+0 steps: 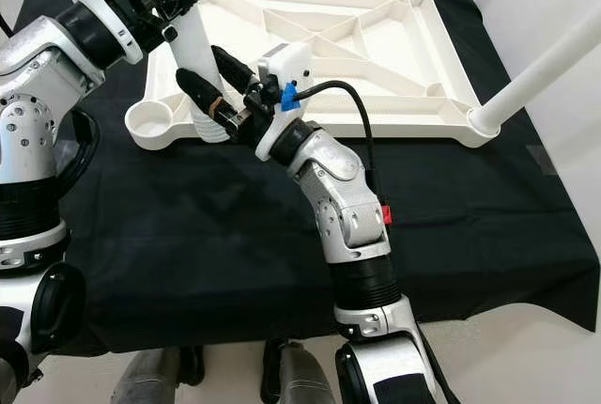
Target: Building children table
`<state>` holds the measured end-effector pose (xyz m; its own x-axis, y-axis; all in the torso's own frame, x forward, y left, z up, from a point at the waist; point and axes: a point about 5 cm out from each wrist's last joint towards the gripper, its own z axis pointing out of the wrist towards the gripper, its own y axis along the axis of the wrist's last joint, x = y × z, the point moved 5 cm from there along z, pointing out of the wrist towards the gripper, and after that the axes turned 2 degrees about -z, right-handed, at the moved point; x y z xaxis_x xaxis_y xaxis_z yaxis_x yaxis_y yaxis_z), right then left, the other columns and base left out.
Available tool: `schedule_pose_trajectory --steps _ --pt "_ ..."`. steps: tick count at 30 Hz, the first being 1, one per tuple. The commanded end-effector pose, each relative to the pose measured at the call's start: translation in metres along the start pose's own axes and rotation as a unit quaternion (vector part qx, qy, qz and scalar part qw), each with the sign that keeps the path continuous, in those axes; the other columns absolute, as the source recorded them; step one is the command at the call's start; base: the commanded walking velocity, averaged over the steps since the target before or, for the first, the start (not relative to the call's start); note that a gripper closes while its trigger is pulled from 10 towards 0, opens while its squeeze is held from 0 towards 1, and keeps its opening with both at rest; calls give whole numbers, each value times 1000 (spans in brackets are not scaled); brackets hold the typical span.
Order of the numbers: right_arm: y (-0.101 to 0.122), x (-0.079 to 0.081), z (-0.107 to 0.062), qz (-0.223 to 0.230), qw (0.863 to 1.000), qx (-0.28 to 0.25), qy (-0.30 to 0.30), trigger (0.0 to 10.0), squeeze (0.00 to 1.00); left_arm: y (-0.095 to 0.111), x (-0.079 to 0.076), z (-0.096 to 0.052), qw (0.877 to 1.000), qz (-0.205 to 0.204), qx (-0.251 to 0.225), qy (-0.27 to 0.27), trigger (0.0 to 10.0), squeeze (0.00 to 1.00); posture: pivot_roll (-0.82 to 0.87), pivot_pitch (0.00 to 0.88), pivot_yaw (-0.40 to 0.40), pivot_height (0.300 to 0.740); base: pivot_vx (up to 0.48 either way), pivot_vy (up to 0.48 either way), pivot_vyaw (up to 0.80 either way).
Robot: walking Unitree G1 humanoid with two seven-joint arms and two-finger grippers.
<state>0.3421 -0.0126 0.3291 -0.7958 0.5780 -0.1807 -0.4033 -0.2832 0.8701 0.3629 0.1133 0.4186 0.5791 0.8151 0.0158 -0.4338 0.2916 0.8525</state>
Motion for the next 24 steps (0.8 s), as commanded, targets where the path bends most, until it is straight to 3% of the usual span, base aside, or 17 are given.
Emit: schedule_pose_trajectory --steps 1,8,9,13,14,15,17,18,19,21,24 --pt "9 -3 0 -3 1000 -16 -5 10000 1000 8 -6 0 1000 16 -16 -6 0 0 43 308 -136 740 0 0 0" --pt "13 -6 1 -3 1000 -19 -11 10000 1000 9 -7 0 1000 19 -16 -6 0 0 42 309 -136 740 0 0 0" --pt "14 -4 1 1 1000 -14 0 10000 0 10 -6 0 1000 21 -19 -3 0 0 42 309 -136 740 0 0 0" --pt "15 -3 0 0 1000 -9 7 10000 0 11 -4 0 999 24 -22 1 0 0 42 309 -136 740 0 0 0" --pt "13 -14 -6 -5 1000 1 -21 10000 0 12 -3 -1 999 40 -23 10 10000 0 40 303 -137 740 0 0 0" --pt "13 -34 -14 -23 997 4 -71 10000 0 13 -3 -2 998 63 -22 19 10000 0 42 293 -138 740 0 0 0" --pt "13 -34 -14 -23 997 4 -71 10000 0 13 -3 -2 998 63 -22 19 10000 0 42 293 -138 740 0 0 0" --pt "15 -52 -22 -32 992 2 -125 10000 0 13 -4 -4 996 81 -21 27 10000 0 42 290 -138 740 0 0 0" --pt "15 -52 -22 -32 992 2 -125 10000 0 13 -4 -4 996 81 -21 27 10000 0 42 290 -138 740 0 0 0" --pt "24 -74 -36 -48 978 -11 -201 10000 0 14 -5 -15 991 115 -25 59 10000 0 41 276 -135 740 0 0 -684" --pt "26 -77 -38 -49 976 -14 -213 10000 0 13 -5 -20 990 122 -26 72 10000 0 42 271 -131 740 0 0 -788"
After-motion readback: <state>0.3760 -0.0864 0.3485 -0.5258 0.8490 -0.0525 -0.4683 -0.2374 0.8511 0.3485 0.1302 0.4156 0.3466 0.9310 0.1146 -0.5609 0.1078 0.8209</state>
